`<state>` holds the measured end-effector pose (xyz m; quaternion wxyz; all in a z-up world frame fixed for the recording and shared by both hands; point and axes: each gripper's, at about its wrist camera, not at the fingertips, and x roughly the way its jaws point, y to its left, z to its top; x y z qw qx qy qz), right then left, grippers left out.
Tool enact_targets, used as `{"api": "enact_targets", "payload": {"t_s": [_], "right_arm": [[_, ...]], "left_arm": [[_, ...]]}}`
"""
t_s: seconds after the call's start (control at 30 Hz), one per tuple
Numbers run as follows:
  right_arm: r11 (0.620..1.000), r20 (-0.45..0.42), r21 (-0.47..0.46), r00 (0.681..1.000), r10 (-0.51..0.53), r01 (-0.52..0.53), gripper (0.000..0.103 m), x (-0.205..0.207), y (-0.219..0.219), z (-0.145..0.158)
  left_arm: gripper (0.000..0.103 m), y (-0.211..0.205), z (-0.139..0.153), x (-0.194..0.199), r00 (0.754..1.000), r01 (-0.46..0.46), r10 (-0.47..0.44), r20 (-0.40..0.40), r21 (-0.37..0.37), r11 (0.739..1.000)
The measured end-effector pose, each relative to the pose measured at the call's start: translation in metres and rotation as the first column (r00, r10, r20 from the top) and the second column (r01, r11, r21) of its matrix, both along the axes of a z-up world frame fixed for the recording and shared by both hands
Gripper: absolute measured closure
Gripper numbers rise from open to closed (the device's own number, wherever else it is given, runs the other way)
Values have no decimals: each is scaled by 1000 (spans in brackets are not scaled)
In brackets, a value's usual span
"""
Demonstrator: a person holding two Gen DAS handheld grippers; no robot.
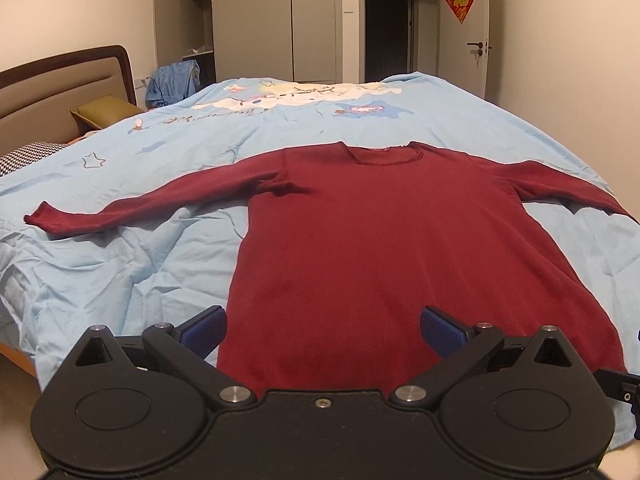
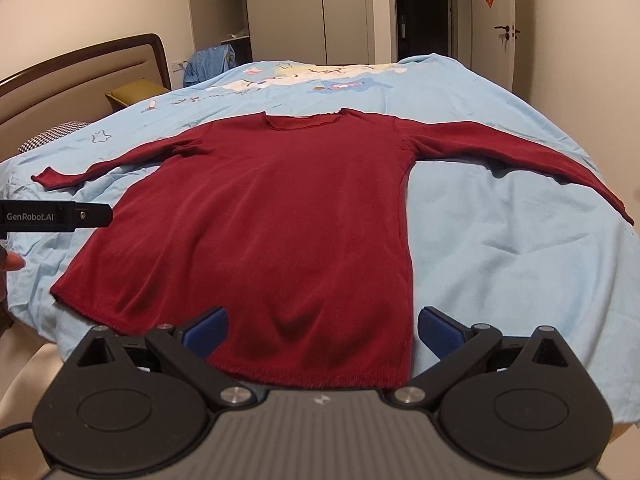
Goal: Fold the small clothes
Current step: 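Move the right tool to the sleeve nearest it and grasp its cuff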
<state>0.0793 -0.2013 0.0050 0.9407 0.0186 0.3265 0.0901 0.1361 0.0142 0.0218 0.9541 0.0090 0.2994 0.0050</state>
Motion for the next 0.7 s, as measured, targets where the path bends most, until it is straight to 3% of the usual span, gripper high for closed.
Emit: {"api": "enact_targets", "payload": {"t_s": [0.43, 0.7], "right_arm": [[995, -30, 33, 995, -95, 96, 0, 84, -26, -8], [972, -2, 99, 977, -214, 213, 0, 123, -75, -18]], "left_arm": [[1, -19, -8, 90, 1000, -1, 2, -17, 30, 1000], [1, -45, -17, 143, 999, 31, -31, 8, 18, 999]]}}
